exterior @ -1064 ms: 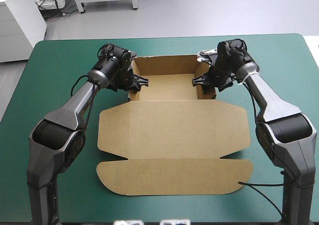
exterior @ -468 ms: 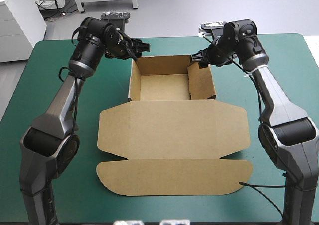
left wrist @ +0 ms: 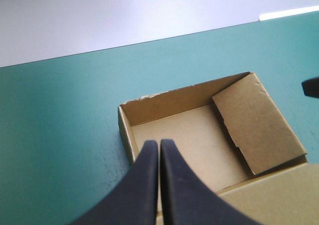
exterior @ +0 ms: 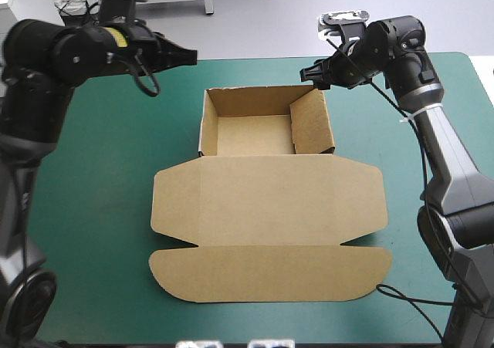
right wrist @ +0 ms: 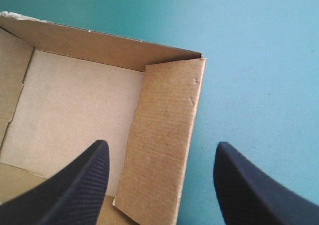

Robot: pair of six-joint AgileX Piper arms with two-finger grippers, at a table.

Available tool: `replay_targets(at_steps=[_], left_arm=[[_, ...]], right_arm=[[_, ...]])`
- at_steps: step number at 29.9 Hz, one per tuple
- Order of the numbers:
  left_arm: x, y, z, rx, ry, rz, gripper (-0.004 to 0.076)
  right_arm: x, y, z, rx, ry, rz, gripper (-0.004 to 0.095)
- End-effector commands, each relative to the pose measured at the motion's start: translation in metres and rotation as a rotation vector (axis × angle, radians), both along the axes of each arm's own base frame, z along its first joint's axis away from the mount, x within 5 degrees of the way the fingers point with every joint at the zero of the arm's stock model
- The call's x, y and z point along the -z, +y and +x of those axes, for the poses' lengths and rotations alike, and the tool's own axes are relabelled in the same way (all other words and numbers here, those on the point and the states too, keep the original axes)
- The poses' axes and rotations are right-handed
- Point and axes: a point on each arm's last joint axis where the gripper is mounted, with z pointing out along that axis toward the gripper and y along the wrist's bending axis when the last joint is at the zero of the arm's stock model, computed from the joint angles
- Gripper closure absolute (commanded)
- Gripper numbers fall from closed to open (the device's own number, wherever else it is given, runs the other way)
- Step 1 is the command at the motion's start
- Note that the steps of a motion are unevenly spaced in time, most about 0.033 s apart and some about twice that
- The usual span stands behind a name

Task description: Fold the box

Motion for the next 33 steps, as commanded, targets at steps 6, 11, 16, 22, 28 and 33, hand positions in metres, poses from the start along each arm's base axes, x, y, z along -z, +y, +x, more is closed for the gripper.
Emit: replay_targets(at_steps=[6, 11, 16, 22, 28, 33], left_arm=[[-0.022, 0.063, -0.131, -0.021, -0.108, 0.029, 0.0734], [0.016, 0.08, -0.176, 0.013, -0.089, 0.048, 0.0734], [0.063, 0.094, -0.209, 0.01, -0.146, 0.008, 0.0734], [0.127, 0.106, -0.239, -0.004, -0.182, -0.05, 0.0734], [0.184, 0.113, -0.255, -0.006, -0.254, -0.084, 0.0734], [0.211, 0.115, -0.265, 0.002, -0.284, -0.143, 0.0734]], right_arm=[[-0.031, -0.014, -0.029, -0.01, -0.062, -0.004, 0.0341], [0.004, -0.012, -0.022, -0.014, 0.053, -0.048, 0.0341], [0.035, -0.008, -0.008, -0.016, 0.133, -0.074, 0.0341], [0.066, -0.002, 0.009, -0.015, 0.204, -0.095, 0.0341], [0.09, 0.003, 0.02, -0.019, 0.263, -0.101, 0.0341], [0.1, 0.006, 0.023, -0.024, 0.296, -0.078, 0.0341]])
